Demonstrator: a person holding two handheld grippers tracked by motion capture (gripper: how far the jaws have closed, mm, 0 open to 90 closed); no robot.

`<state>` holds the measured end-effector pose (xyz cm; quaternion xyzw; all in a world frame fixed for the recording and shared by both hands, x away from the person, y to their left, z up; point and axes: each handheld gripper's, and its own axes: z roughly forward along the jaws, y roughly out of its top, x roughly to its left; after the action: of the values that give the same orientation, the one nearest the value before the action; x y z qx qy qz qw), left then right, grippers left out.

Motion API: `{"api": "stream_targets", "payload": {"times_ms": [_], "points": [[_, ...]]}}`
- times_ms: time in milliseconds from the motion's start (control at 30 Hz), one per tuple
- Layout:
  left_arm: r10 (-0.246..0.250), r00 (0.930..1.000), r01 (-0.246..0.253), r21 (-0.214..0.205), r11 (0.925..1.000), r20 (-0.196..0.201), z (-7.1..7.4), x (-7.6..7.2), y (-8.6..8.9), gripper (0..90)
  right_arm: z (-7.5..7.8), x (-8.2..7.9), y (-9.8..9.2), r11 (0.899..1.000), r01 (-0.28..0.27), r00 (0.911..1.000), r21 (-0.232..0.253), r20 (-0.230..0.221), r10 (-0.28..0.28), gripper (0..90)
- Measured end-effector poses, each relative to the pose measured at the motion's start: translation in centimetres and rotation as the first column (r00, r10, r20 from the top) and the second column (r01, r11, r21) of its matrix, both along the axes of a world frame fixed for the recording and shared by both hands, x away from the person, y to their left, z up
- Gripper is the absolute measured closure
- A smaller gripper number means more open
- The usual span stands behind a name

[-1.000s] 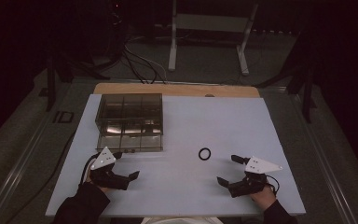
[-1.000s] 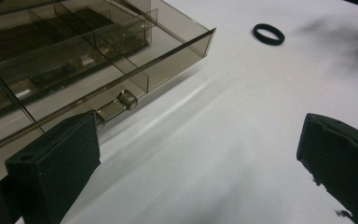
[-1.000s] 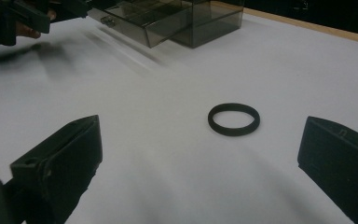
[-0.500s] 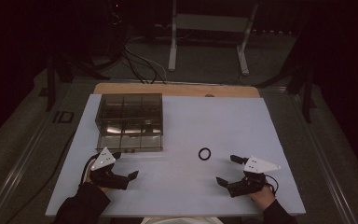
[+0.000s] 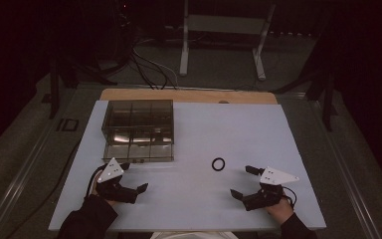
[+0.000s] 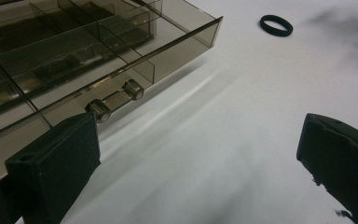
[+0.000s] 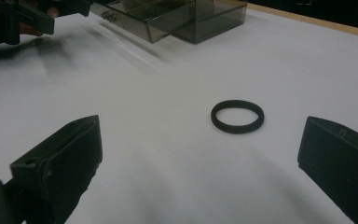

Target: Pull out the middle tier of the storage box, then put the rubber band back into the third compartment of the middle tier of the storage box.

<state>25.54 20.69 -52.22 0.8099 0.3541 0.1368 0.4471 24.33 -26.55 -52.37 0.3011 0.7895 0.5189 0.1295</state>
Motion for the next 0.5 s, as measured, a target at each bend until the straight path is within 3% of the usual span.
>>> {"api": "stream_targets", "payload": {"times_ms": [300,500], "points": [[-0.001,1.0000,0.001,-0.017,0.9999,0.005,0.1,-0.1,0.2,0.8,0.4,-0.2,0.2,1.000,-0.009,1.0000,-0.005,0.004,0.009,0.0],[-0.002,1.0000,0.002,-0.018,0.9998,0.007,0.1,0.0,0.2,0.8,1.5,-0.5,0.6,1.000,-0.013,0.9997,-0.008,0.023,0.013,0.0]]}}
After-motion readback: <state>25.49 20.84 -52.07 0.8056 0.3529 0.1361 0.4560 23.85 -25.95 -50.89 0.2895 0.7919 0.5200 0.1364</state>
